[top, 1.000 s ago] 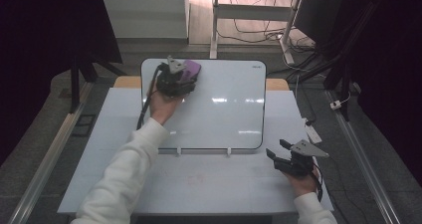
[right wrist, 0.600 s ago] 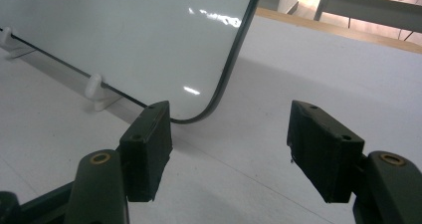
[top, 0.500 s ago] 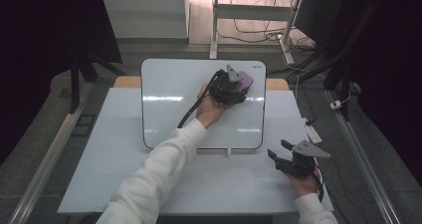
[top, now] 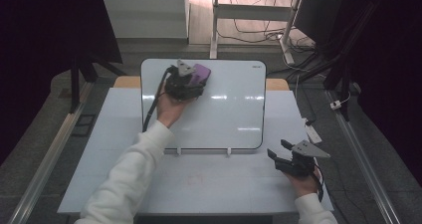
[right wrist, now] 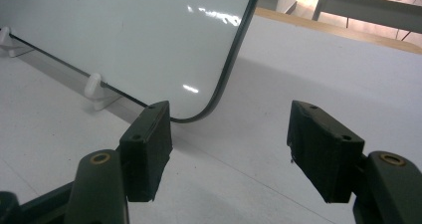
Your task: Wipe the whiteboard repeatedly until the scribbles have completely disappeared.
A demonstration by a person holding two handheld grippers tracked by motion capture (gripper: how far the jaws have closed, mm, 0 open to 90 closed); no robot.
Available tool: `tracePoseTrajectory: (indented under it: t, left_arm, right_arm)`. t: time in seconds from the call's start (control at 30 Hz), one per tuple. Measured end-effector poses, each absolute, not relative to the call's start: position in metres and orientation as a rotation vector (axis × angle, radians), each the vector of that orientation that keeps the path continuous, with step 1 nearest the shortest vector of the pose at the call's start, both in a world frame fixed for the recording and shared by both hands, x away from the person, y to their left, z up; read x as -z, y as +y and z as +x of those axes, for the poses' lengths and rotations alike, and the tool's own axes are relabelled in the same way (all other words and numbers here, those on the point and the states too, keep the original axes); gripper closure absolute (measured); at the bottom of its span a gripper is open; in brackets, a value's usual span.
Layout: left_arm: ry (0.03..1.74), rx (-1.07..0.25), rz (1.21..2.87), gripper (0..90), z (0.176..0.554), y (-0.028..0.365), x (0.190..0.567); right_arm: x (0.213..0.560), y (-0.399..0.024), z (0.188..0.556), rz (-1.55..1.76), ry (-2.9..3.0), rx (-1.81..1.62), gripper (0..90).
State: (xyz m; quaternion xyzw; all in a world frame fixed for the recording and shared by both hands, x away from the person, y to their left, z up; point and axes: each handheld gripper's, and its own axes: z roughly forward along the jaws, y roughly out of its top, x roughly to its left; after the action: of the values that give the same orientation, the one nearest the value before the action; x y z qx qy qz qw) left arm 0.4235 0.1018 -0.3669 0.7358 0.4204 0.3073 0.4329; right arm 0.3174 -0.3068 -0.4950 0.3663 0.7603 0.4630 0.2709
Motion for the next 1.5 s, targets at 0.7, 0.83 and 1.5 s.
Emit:
tracePoseTrajectory:
  t: [0.7,0.83,1.5]
  left_arm:
    - [1.078,-0.726,1.835,41.8,0.405,0.124,0.389]
    - [1.025,-0.71,1.884,41.8,0.399,0.102,0.395]
    - [0.898,-0.446,1.859,41.8,0.37,0.094,0.413]
  right_arm:
    - [0.496,-0.305,0.319,0.985,2.052,-1.239,34.0]
    - [0.496,-0.304,0.319,0.98,2.058,-1.236,33.9]
    - [0.485,-0.283,0.312,0.931,2.082,-1.316,33.9]
